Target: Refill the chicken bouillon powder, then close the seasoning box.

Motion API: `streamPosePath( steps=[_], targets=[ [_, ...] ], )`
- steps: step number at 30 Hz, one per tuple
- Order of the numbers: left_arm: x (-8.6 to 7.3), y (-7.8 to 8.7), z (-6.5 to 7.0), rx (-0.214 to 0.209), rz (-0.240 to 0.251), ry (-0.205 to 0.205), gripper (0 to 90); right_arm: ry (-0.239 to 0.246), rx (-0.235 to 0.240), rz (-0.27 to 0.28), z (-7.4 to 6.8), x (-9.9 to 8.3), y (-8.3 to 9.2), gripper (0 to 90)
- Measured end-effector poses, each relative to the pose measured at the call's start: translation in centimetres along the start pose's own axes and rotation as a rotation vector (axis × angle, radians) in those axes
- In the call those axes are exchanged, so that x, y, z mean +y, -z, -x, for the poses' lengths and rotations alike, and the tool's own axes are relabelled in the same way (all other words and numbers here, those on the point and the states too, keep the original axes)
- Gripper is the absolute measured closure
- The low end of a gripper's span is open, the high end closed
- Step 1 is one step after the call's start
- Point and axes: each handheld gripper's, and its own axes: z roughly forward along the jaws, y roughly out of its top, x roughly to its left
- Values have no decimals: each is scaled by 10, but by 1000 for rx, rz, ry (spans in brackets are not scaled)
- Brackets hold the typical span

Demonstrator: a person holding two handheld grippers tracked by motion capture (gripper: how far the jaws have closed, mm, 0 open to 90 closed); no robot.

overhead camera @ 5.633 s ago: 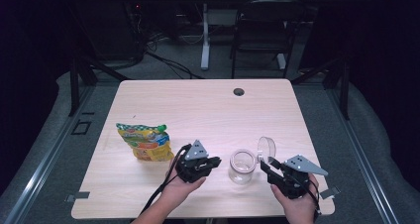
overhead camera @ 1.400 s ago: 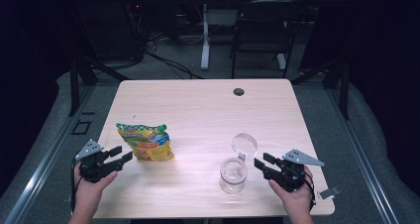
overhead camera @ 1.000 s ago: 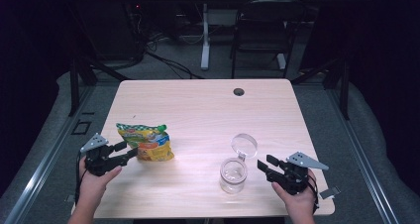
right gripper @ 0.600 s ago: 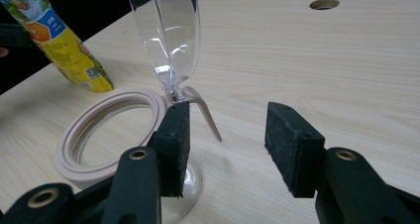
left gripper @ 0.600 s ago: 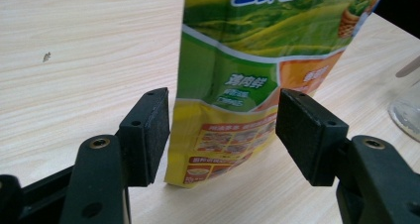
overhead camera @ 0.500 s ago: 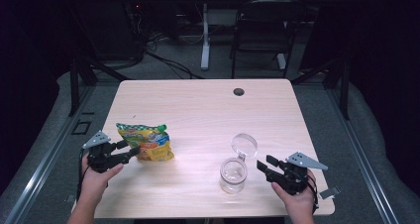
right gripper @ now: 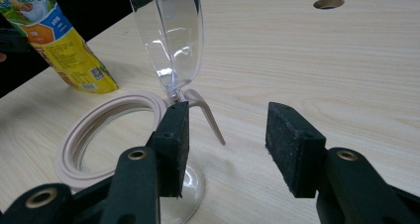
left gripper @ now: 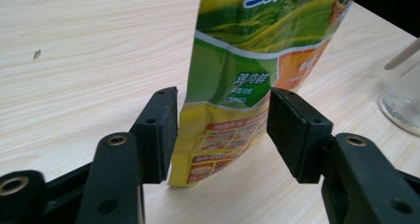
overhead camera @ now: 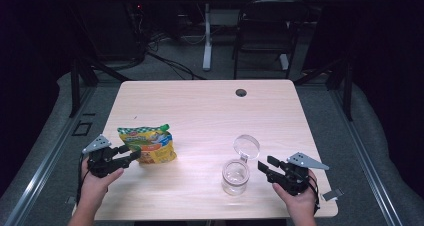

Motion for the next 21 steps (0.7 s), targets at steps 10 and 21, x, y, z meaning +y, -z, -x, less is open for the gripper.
streamPosePath(
  steps=[10, 21],
  targets=[
    [-5, 3, 11, 6, 0, -32, 534, -12, 3, 7, 3, 1, -1, 520],
    [-2, 1, 25, -48, -17, -53, 629, -13, 0, 7, 4, 1, 1, 518]
  ],
)
